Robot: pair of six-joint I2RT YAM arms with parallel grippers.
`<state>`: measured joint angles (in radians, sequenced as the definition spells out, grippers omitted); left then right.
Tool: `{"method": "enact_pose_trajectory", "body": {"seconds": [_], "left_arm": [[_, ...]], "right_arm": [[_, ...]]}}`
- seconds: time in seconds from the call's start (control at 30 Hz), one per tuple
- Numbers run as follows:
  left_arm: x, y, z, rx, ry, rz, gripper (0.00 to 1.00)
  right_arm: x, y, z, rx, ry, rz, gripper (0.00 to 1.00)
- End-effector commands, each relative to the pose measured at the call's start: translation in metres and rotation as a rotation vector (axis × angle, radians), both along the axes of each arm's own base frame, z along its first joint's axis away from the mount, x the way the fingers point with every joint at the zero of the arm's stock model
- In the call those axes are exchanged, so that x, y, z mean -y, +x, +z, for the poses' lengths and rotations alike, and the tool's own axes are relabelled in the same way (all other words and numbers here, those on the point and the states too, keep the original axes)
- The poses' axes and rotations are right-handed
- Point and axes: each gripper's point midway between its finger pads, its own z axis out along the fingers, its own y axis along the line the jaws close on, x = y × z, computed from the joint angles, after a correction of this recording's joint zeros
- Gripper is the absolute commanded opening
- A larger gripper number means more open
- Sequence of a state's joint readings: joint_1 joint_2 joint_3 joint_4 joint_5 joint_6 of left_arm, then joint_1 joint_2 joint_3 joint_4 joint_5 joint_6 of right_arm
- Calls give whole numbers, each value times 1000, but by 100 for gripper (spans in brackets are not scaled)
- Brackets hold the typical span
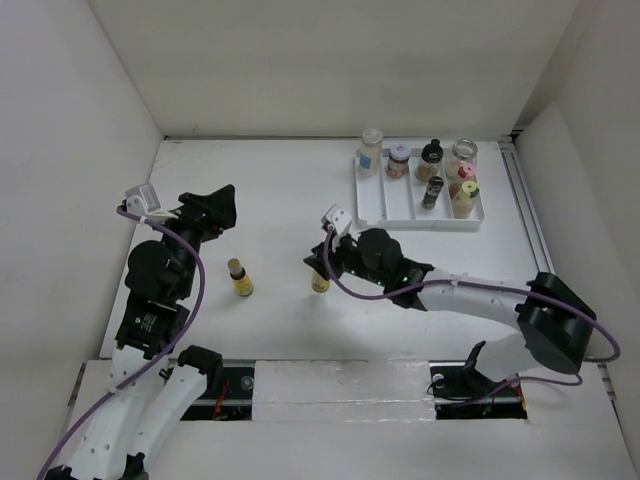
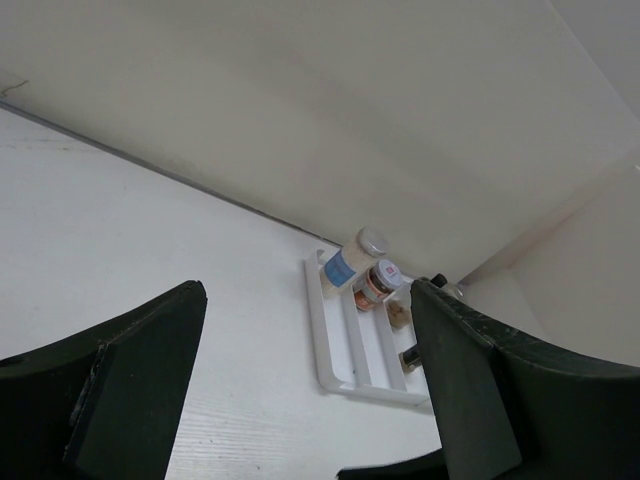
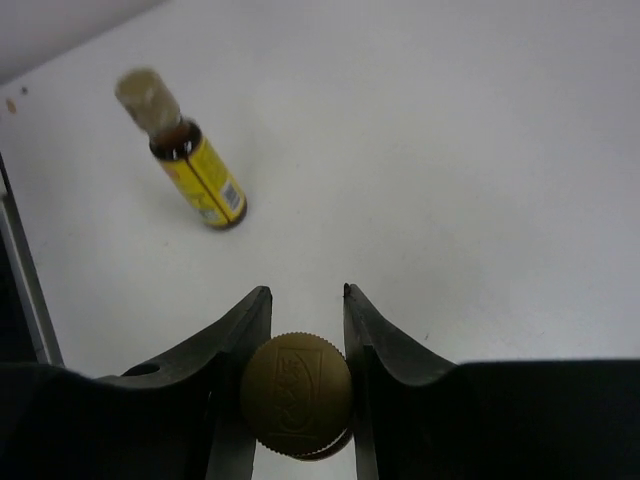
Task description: Organize the condiment bottles
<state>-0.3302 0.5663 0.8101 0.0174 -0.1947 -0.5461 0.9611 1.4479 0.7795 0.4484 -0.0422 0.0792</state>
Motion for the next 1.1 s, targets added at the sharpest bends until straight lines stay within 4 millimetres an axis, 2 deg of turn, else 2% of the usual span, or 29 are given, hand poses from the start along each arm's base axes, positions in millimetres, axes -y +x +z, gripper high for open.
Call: {"method": "enact_pose_trajectory", "body": {"seconds": [0.0,0.03,0.07,0.13,0.2,0.27,0.33,0.37,0.4,0.43,0.5,0.57,0.6,0.67,0.73,0.8,0.83,1.07], "left_arm": [[2,2,6,30,4,-5,79],[2,2,6,30,4,-5,79],[2,2,6,30,4,-5,79],[2,-2,12,54,-2,-14,79],[1,1,10,45,-1,-4,79],[1,1,7,34,3,-4,79],[2,-2,12,54,-2,-14,79],[2,-2,12,54,-2,-14,79],[0,-2,12,53,-4,-4,79],[1,1,9,42,0,-4,79],[1,1,9,42,0,-4,79],[1,1,9,42,0,-4,79],[1,1,9,42,0,-4,79],[2,8,2,17,7,5,79],[4,8,2,17,9,-4,79],[4,11,-1,8,21,-3,79],[2,11,-1,7,20,8,79],[4,15,-3,-2,23,8,79]], "right_arm": [[18,35,157,254,254,-112,20],[23,43,165,277,256,-130,20],[38,59,171,290,259,-190,20],[48,80,180,304,263,-244,19],[66,104,180,301,254,-306,19],[75,127,177,300,239,-351,19],[97,156,178,315,222,-428,19],[100,172,163,295,194,-450,19],[106,184,156,284,176,-473,19],[121,200,149,278,161,-514,17],[126,222,131,251,146,-536,17],[140,243,128,251,150,-578,17],[140,253,110,221,133,-588,17],[152,269,99,215,120,-639,17],[153,282,82,201,101,-679,17],[159,293,75,196,92,-711,17],[157,296,78,208,102,-711,17],[159,325,50,183,105,-795,17]]}}
